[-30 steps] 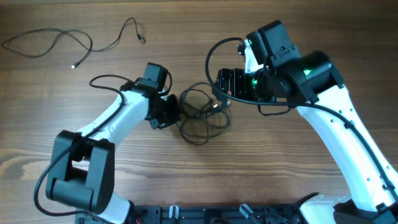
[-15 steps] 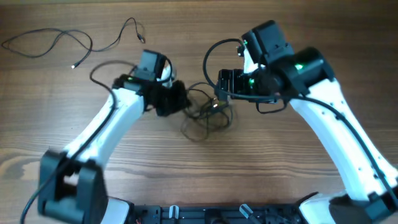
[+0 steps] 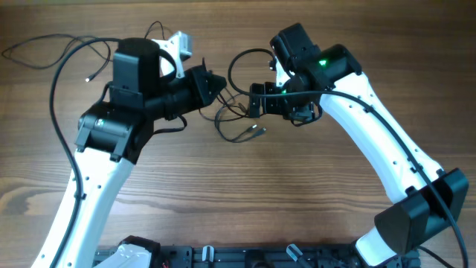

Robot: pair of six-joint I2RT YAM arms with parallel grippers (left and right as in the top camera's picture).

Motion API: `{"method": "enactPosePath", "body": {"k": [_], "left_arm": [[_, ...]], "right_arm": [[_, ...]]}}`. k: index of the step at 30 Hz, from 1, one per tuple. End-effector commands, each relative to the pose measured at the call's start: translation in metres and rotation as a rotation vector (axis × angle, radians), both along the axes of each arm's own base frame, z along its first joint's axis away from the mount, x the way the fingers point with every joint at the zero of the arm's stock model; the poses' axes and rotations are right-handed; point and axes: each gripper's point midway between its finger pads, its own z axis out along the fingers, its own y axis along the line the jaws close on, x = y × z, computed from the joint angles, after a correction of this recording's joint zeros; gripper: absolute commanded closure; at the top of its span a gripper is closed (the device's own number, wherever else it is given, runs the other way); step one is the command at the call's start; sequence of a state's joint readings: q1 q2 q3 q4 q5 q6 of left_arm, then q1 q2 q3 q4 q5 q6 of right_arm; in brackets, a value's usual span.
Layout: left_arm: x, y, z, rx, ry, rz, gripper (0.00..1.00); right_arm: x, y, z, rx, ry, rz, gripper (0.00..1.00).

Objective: Untangle cables
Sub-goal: 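Lift the left gripper up and left, pulling a black cable from the pile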

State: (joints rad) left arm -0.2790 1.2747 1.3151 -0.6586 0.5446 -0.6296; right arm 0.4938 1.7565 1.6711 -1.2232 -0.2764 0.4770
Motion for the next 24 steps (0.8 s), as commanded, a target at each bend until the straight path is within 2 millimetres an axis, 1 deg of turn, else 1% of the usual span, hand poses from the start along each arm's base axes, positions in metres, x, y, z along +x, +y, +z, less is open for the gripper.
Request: {"method": "enactPosePath", "body": {"k": [1, 4, 7, 13, 17, 19, 20, 22, 23, 24], "left_arm": [[-0.001, 0.003, 0.031, -0.078, -0.048, 0.029, 0.96], [-0.003, 0.003, 0.048, -0.133, -0.076, 0.030, 0.96], [-0.004, 0.014, 0.066, -0.193, -0.089, 0.086, 0.96], [-0.008, 0.046, 0.105, -0.325, -0.120, 0.220, 0.96], [-0.014, 0.070, 0.128, -0.370, -0.182, 0.294, 0.96], [-0.016, 0.080, 0.129, -0.366, -0.186, 0.323, 0.96], [-0.016, 0.084, 0.121, -0.355, -0.156, 0.347, 0.96], [-0.013, 0.088, 0.102, -0.329, -0.085, 0.385, 0.96], [-0.012, 0.088, 0.097, -0.324, -0.064, 0.391, 0.96], [-0.010, 0.088, 0.092, -0.319, -0.042, 0.394, 0.96]], "right_arm": [[-0.005, 0.017, 0.002, 0.078, 0.015, 0.082, 0.00], [-0.005, 0.016, 0.001, 0.073, 0.013, 0.083, 0.00], [-0.004, 0.016, 0.000, 0.066, 0.005, 0.106, 0.00], [-0.006, 0.015, -0.009, 0.055, 0.001, 0.152, 0.00], [-0.009, 0.014, -0.025, 0.049, 0.022, 0.141, 0.00], [-0.010, 0.014, -0.027, 0.055, 0.044, 0.108, 0.00], [-0.012, 0.021, -0.022, 0.098, 0.051, 0.120, 0.00], [-0.014, 0.042, -0.001, 0.240, 0.009, 0.209, 0.00], [-0.015, 0.050, 0.008, 0.296, -0.013, 0.244, 0.00], [-0.017, 0.059, 0.022, 0.367, -0.040, 0.288, 0.00]]}}
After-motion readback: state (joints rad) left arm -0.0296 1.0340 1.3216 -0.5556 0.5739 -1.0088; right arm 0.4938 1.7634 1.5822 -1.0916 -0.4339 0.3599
